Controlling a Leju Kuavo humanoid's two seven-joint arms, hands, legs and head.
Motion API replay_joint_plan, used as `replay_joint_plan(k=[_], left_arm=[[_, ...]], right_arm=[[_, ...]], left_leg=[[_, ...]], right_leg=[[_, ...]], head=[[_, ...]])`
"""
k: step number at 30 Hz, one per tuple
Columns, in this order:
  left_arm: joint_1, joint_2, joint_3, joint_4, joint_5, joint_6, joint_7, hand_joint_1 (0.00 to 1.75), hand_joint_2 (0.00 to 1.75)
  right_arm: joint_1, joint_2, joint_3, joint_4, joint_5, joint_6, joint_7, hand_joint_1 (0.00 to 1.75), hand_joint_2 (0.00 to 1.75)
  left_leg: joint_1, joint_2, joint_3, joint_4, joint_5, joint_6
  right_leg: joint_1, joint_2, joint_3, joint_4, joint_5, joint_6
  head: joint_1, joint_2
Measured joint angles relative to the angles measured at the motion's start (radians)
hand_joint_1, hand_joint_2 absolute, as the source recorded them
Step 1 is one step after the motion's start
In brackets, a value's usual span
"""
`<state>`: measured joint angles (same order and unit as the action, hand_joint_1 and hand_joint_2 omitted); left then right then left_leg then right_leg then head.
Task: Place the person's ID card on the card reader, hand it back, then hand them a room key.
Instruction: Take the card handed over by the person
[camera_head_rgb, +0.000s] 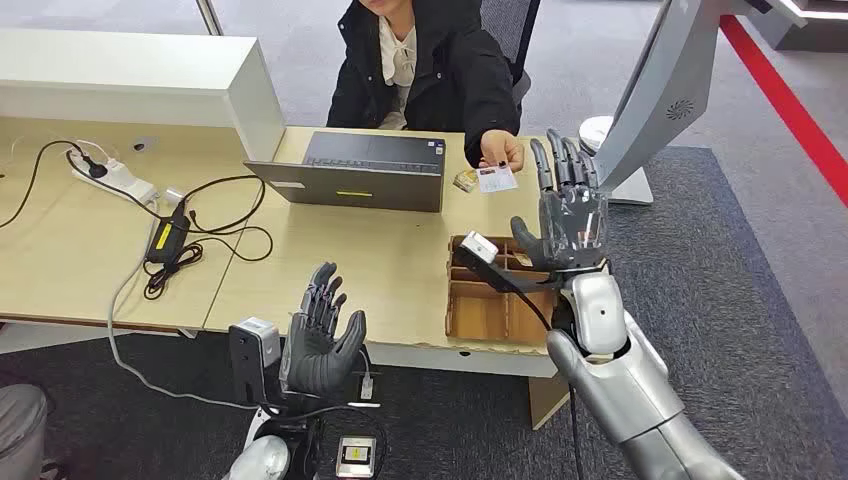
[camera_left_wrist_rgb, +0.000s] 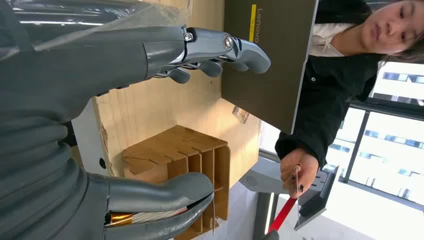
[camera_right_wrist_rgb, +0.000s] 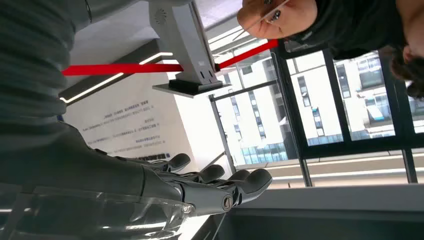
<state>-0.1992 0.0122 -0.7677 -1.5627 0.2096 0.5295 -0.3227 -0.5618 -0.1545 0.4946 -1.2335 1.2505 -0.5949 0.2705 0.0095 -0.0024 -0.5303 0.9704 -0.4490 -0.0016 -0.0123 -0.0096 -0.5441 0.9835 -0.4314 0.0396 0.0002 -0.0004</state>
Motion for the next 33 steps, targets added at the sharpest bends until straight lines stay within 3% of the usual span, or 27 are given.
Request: replay_joint_plan(k=[18, 22, 23, 33], left_arm=[[-0.003, 0.000, 0.000, 0.003, -0.002, -0.017, -0.004, 0.00, 1.75], [0.002, 0.000, 0.001, 0.007, -0.012, -0.029, -0.006, 0.00, 1.75], [0.004, 0.000, 0.001, 0.008, -0.016, -0.033, -0.006, 0.00, 1.75], [0.013, 0.000, 0.003, 0.013, -0.032, -0.047, -0.006, 0.00, 1.75]], right_arm=[[-0.152, 0.060, 0.074, 0.305, -0.069, -0.013, -0.034, 0.04, 1.75], [-0.179, 0.077, 0.093, 0.367, -0.110, -0.043, -0.046, 1.68, 1.75], [-0.185, 0.081, 0.098, 0.381, -0.121, -0.050, -0.048, 1.75, 1.75], [-0.214, 0.108, 0.132, 0.466, -0.207, -0.080, -0.070, 1.75, 1.75]], left_leg=[[0.000, 0.000, -0.001, 0.000, 0.000, 0.000], [0.000, 0.000, -0.001, 0.000, 0.000, 0.000], [0.000, 0.000, -0.001, 0.000, 0.000, 0.000], [0.000, 0.000, -0.001, 0.000, 0.000, 0.000]], right_leg=[[0.000, 0.000, -0.001, 0.000, 0.000, 0.000], [0.000, 0.000, -0.001, 0.000, 0.000, 0.000], [0.000, 0.000, -0.001, 0.000, 0.000, 0.000], [0.000, 0.000, -0.001, 0.000, 0.000, 0.000]], head=[[0.000, 0.000], [0.000, 0.000], [0.000, 0.000], [0.000, 0.000]])
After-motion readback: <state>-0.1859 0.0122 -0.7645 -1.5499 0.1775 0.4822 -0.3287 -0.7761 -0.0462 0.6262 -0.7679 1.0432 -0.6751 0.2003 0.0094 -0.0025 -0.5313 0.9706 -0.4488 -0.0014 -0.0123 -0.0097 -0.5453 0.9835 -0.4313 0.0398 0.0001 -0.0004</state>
